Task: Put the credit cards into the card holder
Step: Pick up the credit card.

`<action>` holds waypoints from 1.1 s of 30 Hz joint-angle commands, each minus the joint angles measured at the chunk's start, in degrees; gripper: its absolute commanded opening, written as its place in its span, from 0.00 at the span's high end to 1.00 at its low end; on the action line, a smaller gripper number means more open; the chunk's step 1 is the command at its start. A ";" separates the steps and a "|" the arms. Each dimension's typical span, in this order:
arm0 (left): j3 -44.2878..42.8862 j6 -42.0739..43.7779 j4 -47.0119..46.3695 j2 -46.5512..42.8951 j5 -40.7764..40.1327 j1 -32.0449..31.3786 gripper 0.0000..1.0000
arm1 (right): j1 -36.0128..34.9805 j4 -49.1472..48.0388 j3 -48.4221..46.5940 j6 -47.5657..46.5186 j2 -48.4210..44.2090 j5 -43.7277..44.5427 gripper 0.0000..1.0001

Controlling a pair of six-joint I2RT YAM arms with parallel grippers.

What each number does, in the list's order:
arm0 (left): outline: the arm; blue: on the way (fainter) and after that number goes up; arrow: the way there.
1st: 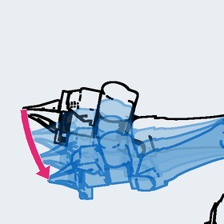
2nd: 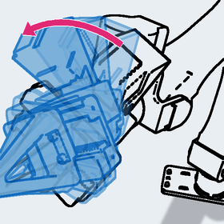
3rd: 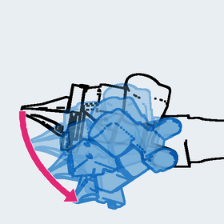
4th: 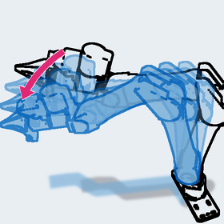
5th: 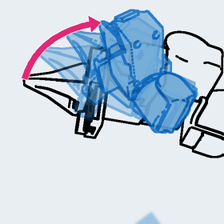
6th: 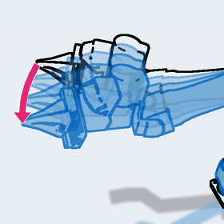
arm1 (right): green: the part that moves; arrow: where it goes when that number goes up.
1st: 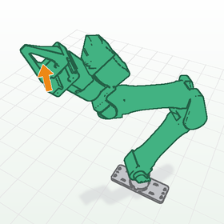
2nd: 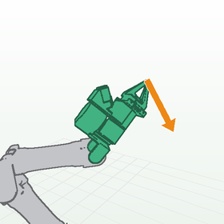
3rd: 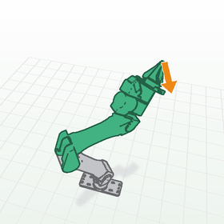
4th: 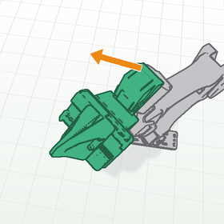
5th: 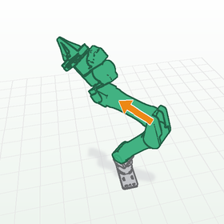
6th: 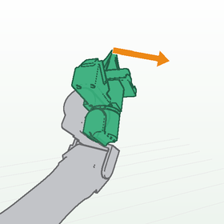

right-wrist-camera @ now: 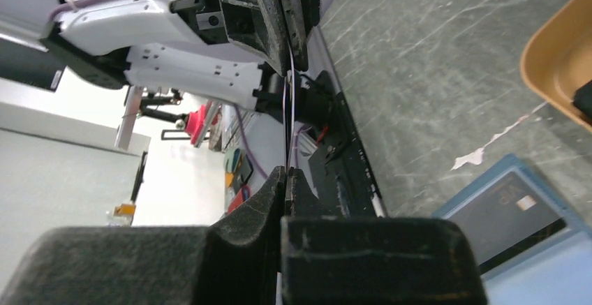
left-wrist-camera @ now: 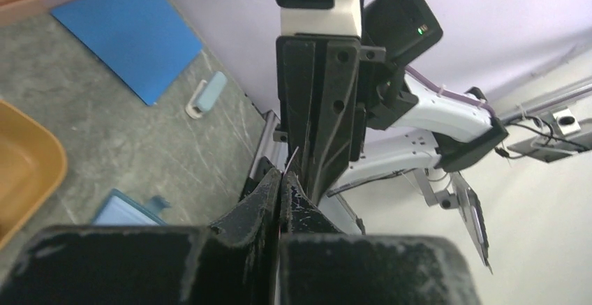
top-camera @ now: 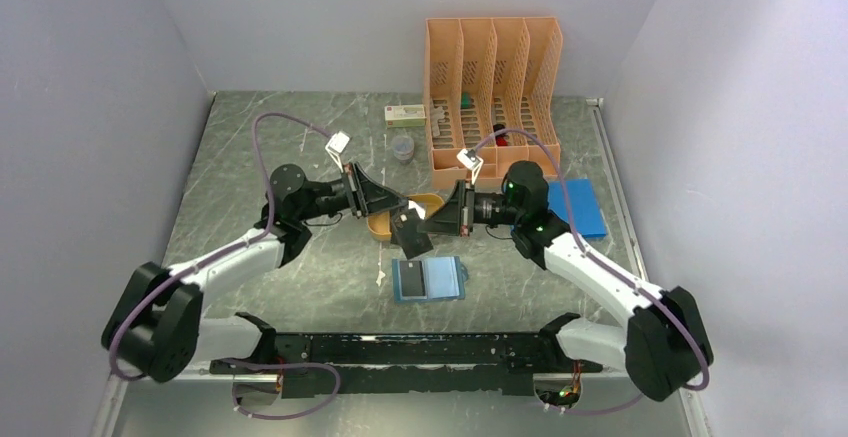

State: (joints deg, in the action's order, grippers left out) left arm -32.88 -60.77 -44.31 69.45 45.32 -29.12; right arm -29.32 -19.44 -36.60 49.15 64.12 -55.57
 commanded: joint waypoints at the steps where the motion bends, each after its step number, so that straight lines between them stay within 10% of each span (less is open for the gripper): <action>1: -3.67 -2.79 -10.72 7.34 1.92 3.27 0.95 | -0.30 -2.68 -5.02 -3.38 5.59 1.12 1.00; 9: -5.57 -13.03 -31.19 21.06 6.07 7.00 0.95 | -0.20 -1.34 -11.89 -8.68 16.43 1.93 1.00; 33: -19.35 -4.98 -26.62 39.85 8.27 14.42 0.95 | 3.61 2.05 -21.81 -15.67 38.67 5.16 1.00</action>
State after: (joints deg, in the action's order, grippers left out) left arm -47.77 -68.25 -67.53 107.66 53.78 -15.86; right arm -26.41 -19.70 -56.84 35.81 100.22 -51.53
